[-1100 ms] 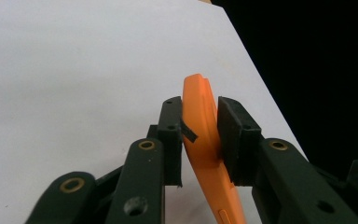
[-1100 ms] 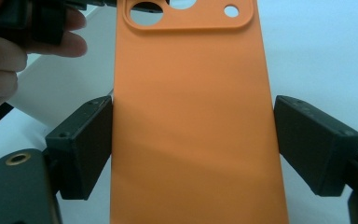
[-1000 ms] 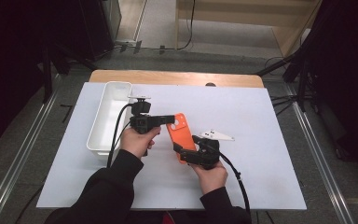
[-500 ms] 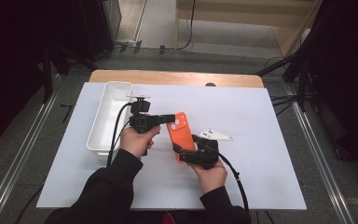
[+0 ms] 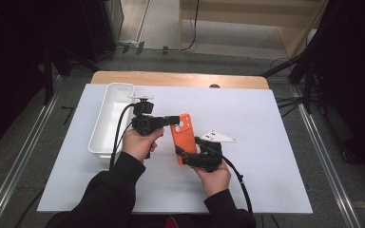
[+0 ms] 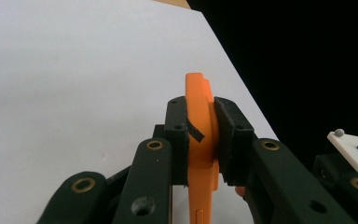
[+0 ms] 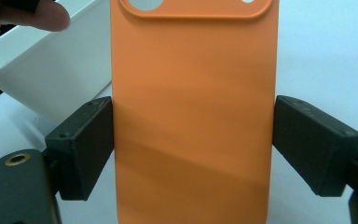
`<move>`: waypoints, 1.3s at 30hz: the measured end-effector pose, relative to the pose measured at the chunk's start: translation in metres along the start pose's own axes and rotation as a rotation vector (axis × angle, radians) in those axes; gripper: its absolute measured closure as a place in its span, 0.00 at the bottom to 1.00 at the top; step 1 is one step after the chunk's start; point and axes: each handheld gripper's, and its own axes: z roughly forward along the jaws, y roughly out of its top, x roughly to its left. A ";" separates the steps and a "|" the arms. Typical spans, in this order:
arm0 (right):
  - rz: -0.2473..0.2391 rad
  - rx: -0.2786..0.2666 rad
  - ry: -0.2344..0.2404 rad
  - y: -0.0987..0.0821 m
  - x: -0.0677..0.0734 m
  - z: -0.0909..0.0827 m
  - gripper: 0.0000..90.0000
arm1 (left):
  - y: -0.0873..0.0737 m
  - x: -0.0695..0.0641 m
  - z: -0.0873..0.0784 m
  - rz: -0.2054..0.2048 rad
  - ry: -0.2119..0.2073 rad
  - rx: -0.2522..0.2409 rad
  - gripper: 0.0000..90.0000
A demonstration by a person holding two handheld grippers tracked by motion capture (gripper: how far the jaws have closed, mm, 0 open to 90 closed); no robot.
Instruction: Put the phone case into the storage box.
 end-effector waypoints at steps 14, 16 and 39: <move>-0.005 0.038 -0.010 0.005 0.004 -0.002 0.15 | 0.003 -0.007 -0.004 0.043 0.008 -0.015 0.85; -0.010 0.052 -0.011 0.006 0.005 -0.003 0.15 | 0.004 -0.008 -0.005 0.054 0.018 -0.018 0.85; -0.074 0.188 0.151 0.030 -0.009 -0.008 0.15 | 0.015 -0.008 -0.018 0.199 0.043 0.004 0.85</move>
